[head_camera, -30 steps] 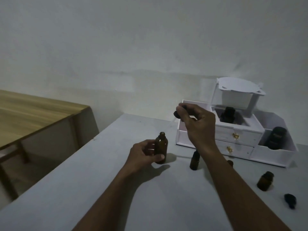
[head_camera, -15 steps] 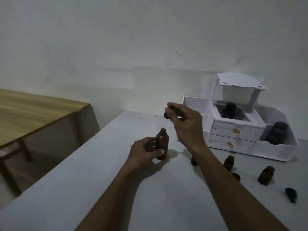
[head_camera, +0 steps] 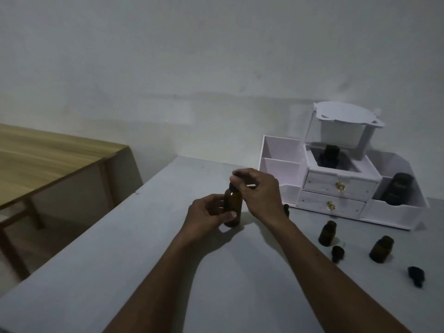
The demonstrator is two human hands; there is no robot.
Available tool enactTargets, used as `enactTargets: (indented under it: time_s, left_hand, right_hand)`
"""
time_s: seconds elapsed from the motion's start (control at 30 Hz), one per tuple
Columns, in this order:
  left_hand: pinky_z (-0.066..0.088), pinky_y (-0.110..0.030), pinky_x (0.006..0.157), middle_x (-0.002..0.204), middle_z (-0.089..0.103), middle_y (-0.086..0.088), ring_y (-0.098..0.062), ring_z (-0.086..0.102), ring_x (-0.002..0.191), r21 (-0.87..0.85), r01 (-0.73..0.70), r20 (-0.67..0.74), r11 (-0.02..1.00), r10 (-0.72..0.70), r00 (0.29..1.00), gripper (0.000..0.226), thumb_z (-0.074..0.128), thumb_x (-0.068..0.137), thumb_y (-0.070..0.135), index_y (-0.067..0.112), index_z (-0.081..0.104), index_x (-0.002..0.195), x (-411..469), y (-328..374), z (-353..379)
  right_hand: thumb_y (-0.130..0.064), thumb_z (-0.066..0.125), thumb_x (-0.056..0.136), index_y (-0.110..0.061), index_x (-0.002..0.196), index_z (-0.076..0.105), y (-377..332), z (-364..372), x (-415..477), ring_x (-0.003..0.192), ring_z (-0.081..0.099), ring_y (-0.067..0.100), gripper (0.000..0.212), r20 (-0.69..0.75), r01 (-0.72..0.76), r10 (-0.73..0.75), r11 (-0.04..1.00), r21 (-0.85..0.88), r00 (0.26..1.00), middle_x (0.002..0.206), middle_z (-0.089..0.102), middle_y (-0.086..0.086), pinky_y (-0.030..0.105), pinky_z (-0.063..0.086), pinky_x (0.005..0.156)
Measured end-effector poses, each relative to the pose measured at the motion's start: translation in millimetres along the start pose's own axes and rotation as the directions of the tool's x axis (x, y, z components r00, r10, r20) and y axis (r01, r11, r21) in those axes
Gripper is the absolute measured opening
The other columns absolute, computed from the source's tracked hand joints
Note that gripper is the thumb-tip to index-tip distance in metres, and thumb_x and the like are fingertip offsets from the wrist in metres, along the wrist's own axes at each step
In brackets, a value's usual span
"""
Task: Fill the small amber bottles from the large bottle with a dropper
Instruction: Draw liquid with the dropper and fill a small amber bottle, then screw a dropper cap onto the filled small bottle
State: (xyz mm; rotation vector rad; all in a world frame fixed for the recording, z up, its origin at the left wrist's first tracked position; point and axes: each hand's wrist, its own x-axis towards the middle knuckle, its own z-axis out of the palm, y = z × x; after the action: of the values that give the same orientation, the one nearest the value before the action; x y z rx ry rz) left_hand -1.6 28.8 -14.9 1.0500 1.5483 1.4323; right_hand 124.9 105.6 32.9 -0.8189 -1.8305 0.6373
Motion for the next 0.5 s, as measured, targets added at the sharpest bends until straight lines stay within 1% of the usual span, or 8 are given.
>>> enactTargets:
  time_s: [0.1,0.2,0.23,0.3,0.37,0.4,0.43,0.5]
  left_hand:
    - [0.056,-0.054,0.094,0.113,0.075,0.008,-0.024,0.069,0.108,0.013,-0.008,0.005,1.000,0.008,1.000,0.053,0.093,0.070,0.021,0.027,0.072,0.118,0,0,-1]
    - [0.055,-0.051,0.098,0.116,0.074,0.006,-0.021,0.069,0.108,0.060,-0.043,-0.013,0.997,0.044,0.999,0.055,0.091,0.073,0.019,0.025,0.069,0.122,-1,1,0]
    - [0.055,-0.049,0.098,0.118,0.073,0.004,-0.021,0.069,0.108,0.072,-0.058,-0.022,0.996,0.060,0.998,0.057,0.091,0.073,0.019,0.026,0.067,0.125,-1,1,0]
    - [0.057,-0.039,0.093,0.121,0.070,0.006,-0.018,0.066,0.109,0.094,-0.089,-0.052,0.992,0.094,0.994,0.061,0.090,0.073,0.022,0.029,0.064,0.128,-3,1,-1]
    - [0.053,-0.027,0.084,0.119,0.067,0.007,-0.013,0.064,0.106,0.132,-0.139,-0.101,0.981,0.153,0.983,0.058,0.088,0.076,0.024,0.030,0.063,0.129,-6,2,-4]
    - [0.053,-0.026,0.082,0.117,0.068,0.006,-0.011,0.064,0.105,0.141,-0.159,-0.131,0.977,0.178,0.975,0.054,0.087,0.078,0.023,0.029,0.065,0.127,-8,3,-6]
    - [0.054,-0.028,0.083,0.114,0.070,0.004,-0.011,0.065,0.103,0.131,-0.164,-0.164,0.978,0.185,0.969,0.049,0.086,0.079,0.020,0.027,0.067,0.123,-11,4,-7]
    - [0.055,-0.036,0.088,0.107,0.072,0.001,-0.017,0.068,0.101,0.111,-0.127,-0.223,0.986,0.150,0.963,0.035,0.083,0.082,0.016,0.025,0.071,0.113,-20,7,-9]
  right_hand:
    - [-0.028,0.072,0.088,-0.019,0.108,0.075,-1,0,-1,0.078,0.060,-0.021,0.022,-0.001,-0.004,0.004,1.000,-0.001,1.000,0.094,0.066,-0.019,-0.002,0.045,0.068]
    - [-0.030,0.073,0.087,-0.019,0.114,0.072,-5,-2,-3,0.079,0.059,-0.023,0.029,-0.006,-0.009,0.009,1.000,0.017,1.000,0.097,0.064,-0.020,-0.003,0.044,0.066]
    - [-0.031,0.073,0.086,-0.020,0.116,0.071,-7,-6,-4,0.080,0.060,-0.021,0.032,-0.012,-0.011,0.011,1.000,0.023,1.000,0.097,0.064,-0.021,-0.002,0.044,0.065]
    - [-0.035,0.072,0.086,-0.021,0.119,0.070,-11,-16,-7,0.085,0.062,-0.015,0.036,-0.021,-0.007,0.008,1.000,0.024,1.000,0.100,0.065,-0.020,0.000,0.046,0.068]
    - [-0.034,0.072,0.087,-0.022,0.119,0.069,-13,-33,-12,0.089,0.063,-0.012,0.035,-0.035,0.007,-0.007,1.000,0.018,0.999,0.102,0.066,-0.021,0.002,0.049,0.070]
    - [-0.033,0.072,0.087,-0.022,0.118,0.070,-12,-44,-16,0.089,0.063,-0.012,0.033,-0.041,0.024,-0.024,1.000,0.002,0.999,0.102,0.066,-0.021,0.002,0.049,0.071]
    - [-0.032,0.072,0.087,-0.022,0.116,0.071,-10,-56,-21,0.090,0.064,-0.011,0.031,-0.039,0.045,-0.046,0.999,-0.028,0.998,0.102,0.068,-0.019,0.003,0.049,0.072]
    - [-0.028,0.073,0.087,-0.019,0.114,0.073,-5,-82,-34,0.090,0.066,-0.005,0.028,-0.005,0.075,-0.076,0.993,-0.097,0.997,0.103,0.072,-0.013,0.007,0.052,0.073]
